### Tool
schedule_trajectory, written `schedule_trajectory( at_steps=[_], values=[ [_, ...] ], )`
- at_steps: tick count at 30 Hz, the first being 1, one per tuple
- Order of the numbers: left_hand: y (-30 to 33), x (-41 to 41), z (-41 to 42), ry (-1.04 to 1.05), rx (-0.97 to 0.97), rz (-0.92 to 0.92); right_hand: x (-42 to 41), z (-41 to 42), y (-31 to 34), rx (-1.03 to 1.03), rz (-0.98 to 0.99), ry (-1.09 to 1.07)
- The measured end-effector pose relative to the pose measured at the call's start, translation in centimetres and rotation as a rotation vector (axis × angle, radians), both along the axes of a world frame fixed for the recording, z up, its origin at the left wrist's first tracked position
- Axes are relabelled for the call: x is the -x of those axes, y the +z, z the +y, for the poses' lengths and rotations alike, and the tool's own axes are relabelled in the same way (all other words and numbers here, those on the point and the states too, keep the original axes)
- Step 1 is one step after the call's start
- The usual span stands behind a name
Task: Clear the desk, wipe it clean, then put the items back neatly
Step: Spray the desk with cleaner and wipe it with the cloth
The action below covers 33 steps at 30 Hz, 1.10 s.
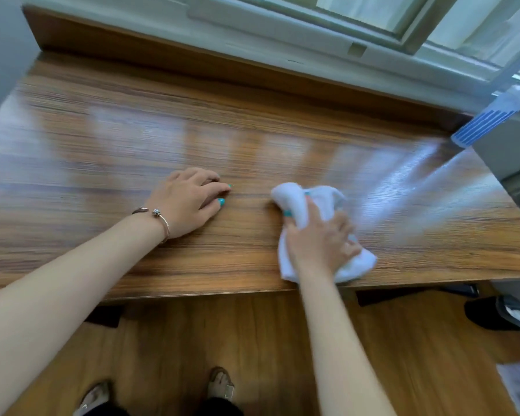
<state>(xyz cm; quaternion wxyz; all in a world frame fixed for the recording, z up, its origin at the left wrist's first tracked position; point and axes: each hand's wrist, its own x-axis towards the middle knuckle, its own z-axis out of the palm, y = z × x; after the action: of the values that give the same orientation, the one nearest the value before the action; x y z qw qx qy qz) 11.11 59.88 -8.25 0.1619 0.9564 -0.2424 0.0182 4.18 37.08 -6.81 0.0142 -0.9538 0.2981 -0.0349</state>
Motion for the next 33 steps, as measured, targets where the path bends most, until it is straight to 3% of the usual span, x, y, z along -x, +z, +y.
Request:
schedule_trajectory(
  at_steps=[2,5,9,12,19,22,27,33],
  values=[
    [0.2,-0.3,2.1,-0.028,-0.041,-0.015,0.2,4.8,0.0,0.019,0.021,0.139],
    [0.7,-0.5,5.7,-0.053,-0.058,-0.011,0.6,4.4,0.8,-0.028,0.06,0.18],
    [0.4,-0.4,11.3,-0.136,-0.102,-0.056,1.3,1.7,1.4,-0.062,0.024,-0.172],
    [-0.6,-0.2,13.1,-0.13,-0.118,-0.114,1.0,4.8,1.3,-0.028,0.004,-0.353],
    [-1.6,-0.2,13.0,-0.126,0.013,-0.106,2.1,22.1,0.4,0.0,-0.012,-0.052],
    [-1.3,-0.6,12.7,-0.142,0.048,-0.056,3.7,20.4,1.0,-0.015,0.022,0.051],
    [-1.1,-0.6,13.4,-0.144,0.013,-0.032,4.5,11.7,1.3,0.004,0.037,-0.321],
    [0.0,-1.8,15.6,-0.245,-0.028,0.01,4.2,18.5,0.4,0.041,0.003,-0.233]
  ],
)
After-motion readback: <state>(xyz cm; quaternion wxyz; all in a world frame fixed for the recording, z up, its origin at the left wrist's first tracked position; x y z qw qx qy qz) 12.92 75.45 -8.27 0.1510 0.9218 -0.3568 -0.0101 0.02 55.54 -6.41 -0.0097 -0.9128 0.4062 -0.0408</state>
